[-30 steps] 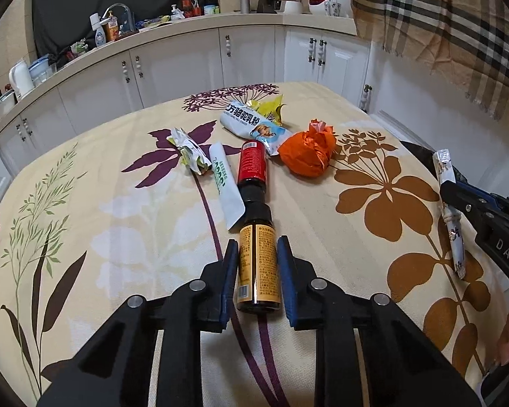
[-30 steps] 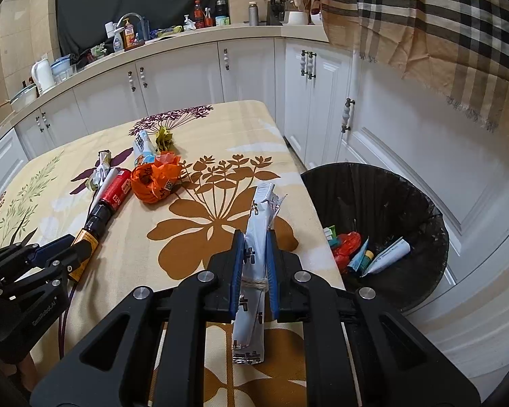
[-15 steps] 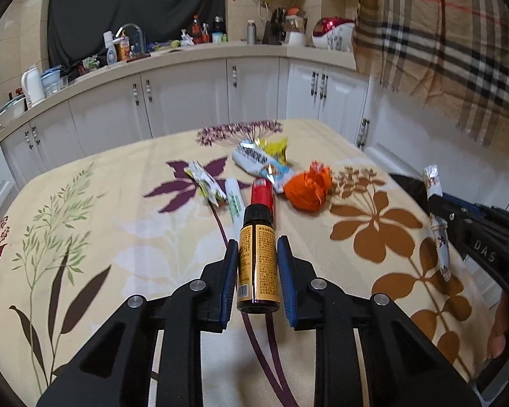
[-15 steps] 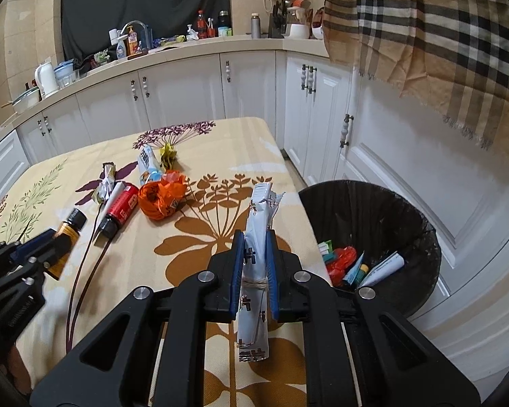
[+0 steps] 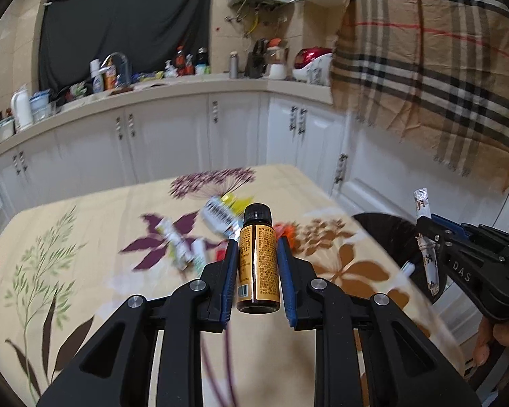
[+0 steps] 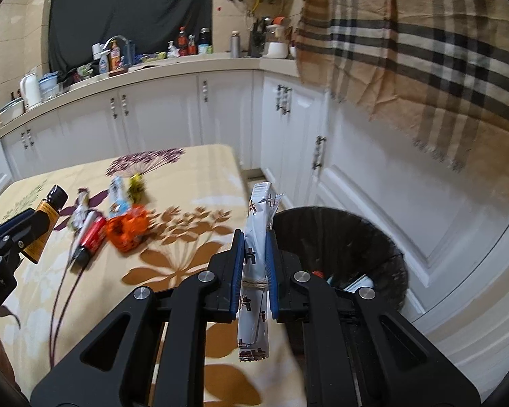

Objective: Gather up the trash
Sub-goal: 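Carry the silver tube and spray can over the black bin and open both tools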

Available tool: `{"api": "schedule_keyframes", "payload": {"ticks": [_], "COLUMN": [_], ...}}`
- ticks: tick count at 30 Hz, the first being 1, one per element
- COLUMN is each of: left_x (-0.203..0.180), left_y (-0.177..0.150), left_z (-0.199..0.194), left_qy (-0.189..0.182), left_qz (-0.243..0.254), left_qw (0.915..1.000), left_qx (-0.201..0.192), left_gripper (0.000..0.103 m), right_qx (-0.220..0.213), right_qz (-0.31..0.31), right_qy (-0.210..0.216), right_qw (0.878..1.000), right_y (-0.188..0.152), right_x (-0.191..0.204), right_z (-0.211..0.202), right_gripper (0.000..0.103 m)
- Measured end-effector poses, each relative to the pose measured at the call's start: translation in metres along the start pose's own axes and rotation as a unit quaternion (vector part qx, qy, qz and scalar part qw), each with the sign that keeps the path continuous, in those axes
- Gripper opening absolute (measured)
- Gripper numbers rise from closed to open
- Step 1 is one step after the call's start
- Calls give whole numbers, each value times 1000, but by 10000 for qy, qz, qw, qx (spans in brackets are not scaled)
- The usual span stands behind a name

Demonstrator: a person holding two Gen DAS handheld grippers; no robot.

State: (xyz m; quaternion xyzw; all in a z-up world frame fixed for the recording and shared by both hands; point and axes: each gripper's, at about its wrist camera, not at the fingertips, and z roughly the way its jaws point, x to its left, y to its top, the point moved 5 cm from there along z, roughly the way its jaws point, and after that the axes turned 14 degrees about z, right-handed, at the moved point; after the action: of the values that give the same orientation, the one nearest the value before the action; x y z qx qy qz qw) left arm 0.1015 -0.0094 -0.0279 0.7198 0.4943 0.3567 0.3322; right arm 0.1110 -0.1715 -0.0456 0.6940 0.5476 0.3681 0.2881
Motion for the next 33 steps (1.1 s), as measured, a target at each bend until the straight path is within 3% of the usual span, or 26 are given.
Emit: {"api": "schedule_keyframes", "payload": {"ticks": [15, 33], "left_x": [-89, -140], "left_y": [63, 77], "left_z": [45, 117], "left_qy": [-530, -671], "left_qz": [711, 1036], "left_qw": [9937, 9921], "left_qx": [-685, -222], "left_gripper": [25, 25], "right_qx": [-459, -256], "right_qz": [281, 566], "right_qy": [-681, -886], "right_qw": [9962, 9941], "right_y": [38, 34], "right_x": [-74, -123], "right_z": [24, 74], "right_gripper": [13, 13]}}
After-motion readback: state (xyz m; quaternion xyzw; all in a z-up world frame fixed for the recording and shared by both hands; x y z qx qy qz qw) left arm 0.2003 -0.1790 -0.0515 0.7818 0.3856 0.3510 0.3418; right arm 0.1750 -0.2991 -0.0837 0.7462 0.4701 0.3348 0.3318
